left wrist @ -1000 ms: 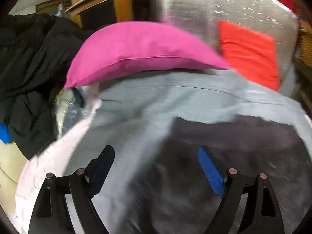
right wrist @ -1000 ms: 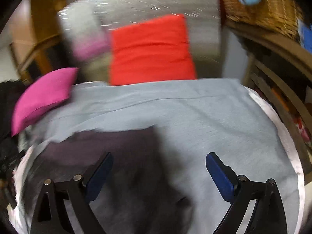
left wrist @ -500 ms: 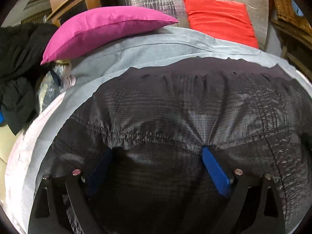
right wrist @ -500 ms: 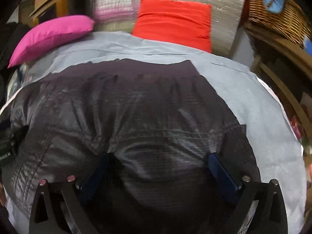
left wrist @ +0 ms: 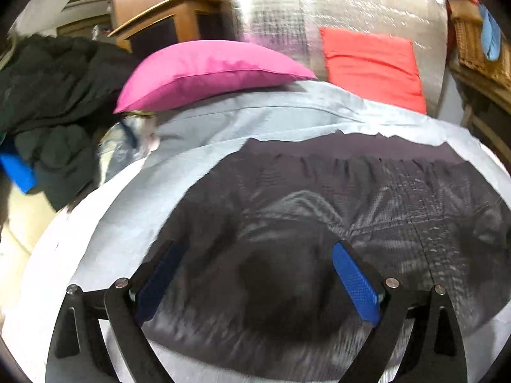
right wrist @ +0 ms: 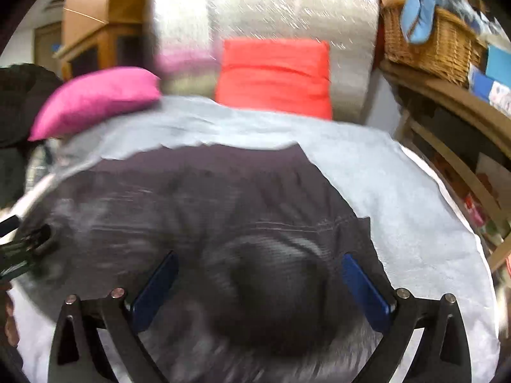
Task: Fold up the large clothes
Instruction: 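Press both open tools along the folded jacket edge to flatten it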
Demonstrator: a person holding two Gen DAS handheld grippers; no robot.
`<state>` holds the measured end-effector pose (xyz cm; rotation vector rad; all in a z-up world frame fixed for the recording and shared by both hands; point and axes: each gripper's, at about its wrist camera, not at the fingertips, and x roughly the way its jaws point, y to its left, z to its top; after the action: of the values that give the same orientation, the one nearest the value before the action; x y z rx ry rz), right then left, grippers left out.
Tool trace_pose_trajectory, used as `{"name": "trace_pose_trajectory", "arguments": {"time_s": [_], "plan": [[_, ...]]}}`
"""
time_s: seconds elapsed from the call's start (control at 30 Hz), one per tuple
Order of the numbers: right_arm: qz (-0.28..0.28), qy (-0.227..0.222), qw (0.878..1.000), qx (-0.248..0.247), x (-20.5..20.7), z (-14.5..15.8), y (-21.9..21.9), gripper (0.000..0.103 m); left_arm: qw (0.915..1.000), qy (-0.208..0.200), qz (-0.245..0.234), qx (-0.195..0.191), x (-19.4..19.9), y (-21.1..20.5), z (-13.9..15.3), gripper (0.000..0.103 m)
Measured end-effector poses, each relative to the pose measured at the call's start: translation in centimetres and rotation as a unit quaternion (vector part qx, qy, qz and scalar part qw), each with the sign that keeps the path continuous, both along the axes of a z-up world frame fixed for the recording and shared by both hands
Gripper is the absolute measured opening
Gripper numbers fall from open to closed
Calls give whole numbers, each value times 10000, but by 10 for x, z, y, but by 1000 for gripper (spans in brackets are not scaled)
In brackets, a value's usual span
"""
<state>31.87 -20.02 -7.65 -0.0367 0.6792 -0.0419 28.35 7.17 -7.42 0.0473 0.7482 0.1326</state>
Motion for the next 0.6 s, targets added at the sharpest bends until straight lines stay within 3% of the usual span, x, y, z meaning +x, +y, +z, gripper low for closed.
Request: {"name": "trace_pose_trajectory", "arguments": {"time_s": [0.13, 0.33, 0.43, 0.6], "plan": [[175, -30, 9998, -131, -25, -9, 20, 103, 9999, 90, 117, 34, -13, 11, -5, 96], [52, 612, 9978, -234, -27, -58, 17, 103, 9987, 464, 215, -25, -17, 19, -35, 96], [85, 568, 9974, -431, -28, -62, 21, 103, 9989, 418, 175, 79, -18, 18, -42, 97], [33, 540, 9979, -364, -29, -67, 22, 103, 9988, 457, 179, 60, -14, 18, -50, 98]]}}
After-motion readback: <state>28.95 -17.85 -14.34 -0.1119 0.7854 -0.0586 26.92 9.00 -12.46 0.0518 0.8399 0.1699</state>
